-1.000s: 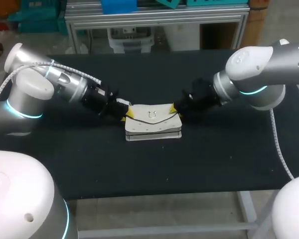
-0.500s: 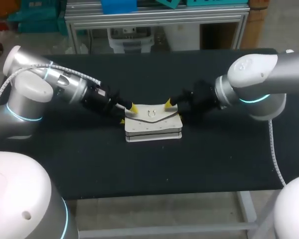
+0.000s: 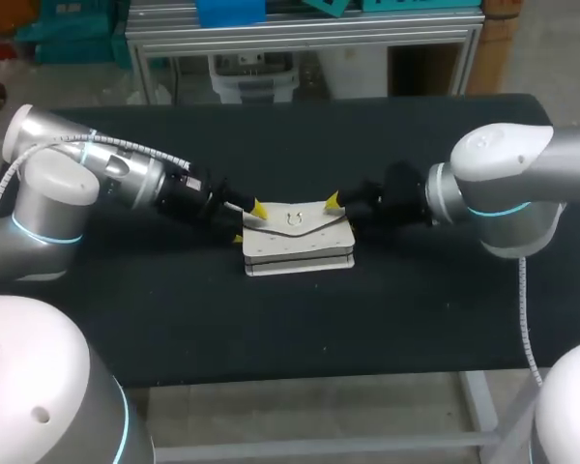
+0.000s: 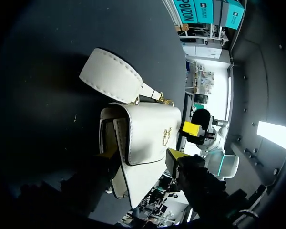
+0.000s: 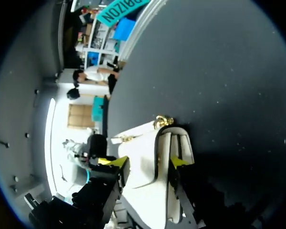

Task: Pick up the bag, open it, inspect its contents, close it, and place it on the opposite side

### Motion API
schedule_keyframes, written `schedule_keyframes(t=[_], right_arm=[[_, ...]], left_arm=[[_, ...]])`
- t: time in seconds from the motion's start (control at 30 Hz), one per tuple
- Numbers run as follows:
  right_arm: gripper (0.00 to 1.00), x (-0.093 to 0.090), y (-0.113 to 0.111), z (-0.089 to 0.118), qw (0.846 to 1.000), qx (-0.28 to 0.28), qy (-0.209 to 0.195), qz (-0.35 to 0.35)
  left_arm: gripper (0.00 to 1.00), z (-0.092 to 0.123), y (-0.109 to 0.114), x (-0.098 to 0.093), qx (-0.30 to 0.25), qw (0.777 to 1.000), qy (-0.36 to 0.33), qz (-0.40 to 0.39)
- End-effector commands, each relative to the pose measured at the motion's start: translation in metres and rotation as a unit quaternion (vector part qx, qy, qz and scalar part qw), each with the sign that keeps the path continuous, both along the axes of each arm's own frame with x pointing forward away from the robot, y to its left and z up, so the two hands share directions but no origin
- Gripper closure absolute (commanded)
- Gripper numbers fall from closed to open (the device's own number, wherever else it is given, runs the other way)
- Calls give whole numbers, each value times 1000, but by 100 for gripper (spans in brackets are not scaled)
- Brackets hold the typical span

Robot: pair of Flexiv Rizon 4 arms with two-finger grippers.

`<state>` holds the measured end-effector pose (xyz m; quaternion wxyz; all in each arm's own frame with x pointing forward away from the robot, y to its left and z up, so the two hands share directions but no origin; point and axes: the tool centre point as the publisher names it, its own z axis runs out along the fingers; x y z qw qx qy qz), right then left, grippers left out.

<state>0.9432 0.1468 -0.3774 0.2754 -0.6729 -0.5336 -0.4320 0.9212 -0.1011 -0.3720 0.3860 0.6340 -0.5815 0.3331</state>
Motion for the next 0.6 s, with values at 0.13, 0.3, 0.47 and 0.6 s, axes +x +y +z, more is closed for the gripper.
schedule_keyframes(t=[0.13, 0.3, 0.47, 0.6], right_arm=[[100, -6, 4, 16, 1000, 17, -23, 4], [100, -6, 6, 12, 999, 12, -27, 19], [100, -6, 4, 4, 999, 7, -10, 29], [56, -3, 3, -3, 998, -1, 17, 63]], left_arm=[[41, 6, -6, 0, -5, 1000, -9, 1], [92, 9, -6, 0, -1, 1000, -14, 0], [90, 8, -5, -1, 2, 1000, -13, 2], [53, 7, -3, -2, 8, 1000, -12, 4]])
